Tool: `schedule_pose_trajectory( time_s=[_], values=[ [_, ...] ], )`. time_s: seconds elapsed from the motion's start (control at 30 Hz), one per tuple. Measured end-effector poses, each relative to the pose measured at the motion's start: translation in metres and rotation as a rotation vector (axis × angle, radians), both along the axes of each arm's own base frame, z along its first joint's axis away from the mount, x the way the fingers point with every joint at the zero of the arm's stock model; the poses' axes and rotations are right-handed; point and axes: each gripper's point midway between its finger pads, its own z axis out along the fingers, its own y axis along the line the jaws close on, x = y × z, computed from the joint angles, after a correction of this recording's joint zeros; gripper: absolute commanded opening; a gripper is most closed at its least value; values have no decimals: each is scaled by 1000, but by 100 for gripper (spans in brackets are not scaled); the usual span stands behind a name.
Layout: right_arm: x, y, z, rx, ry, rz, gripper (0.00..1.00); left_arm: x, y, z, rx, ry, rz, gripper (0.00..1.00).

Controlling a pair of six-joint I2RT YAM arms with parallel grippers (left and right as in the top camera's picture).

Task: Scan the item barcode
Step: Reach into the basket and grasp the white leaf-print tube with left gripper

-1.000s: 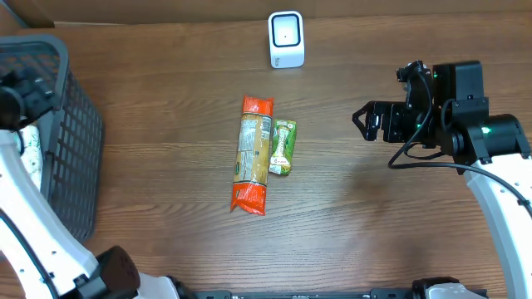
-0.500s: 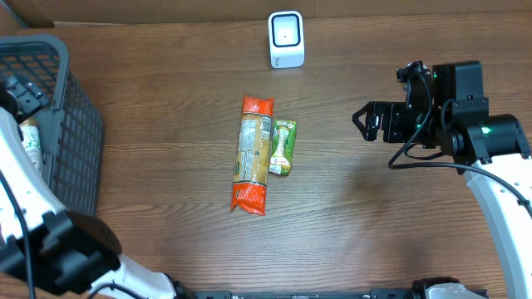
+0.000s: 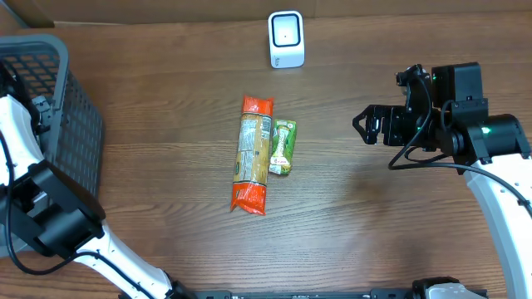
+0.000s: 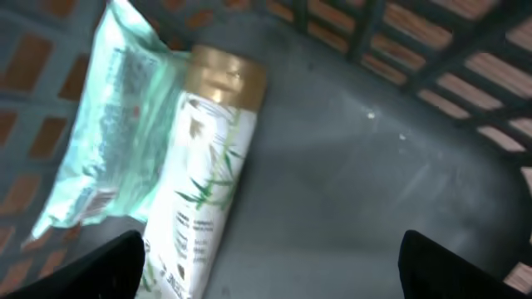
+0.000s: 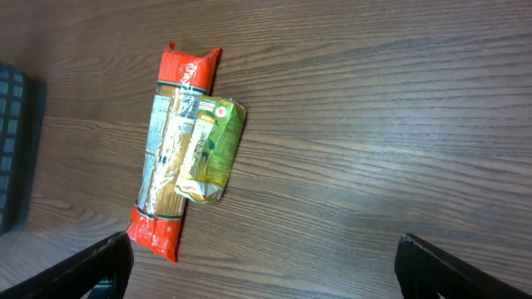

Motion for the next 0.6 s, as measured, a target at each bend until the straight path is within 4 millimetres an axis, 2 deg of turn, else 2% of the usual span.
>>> schedule_pose_trajectory(
  time_s=[0.17, 0.33, 0.6],
  values=[
    [1, 0, 0, 0, -3, -1, 100, -8, 15, -7, -37, -31, 16, 88],
    [1, 0, 0, 1, -3, -1, 100, -27, 31, -38, -79, 28, 24, 85],
    [-1, 0, 0, 0, 3, -1, 100, -34, 32, -79, -107, 111, 8, 85]
  ],
)
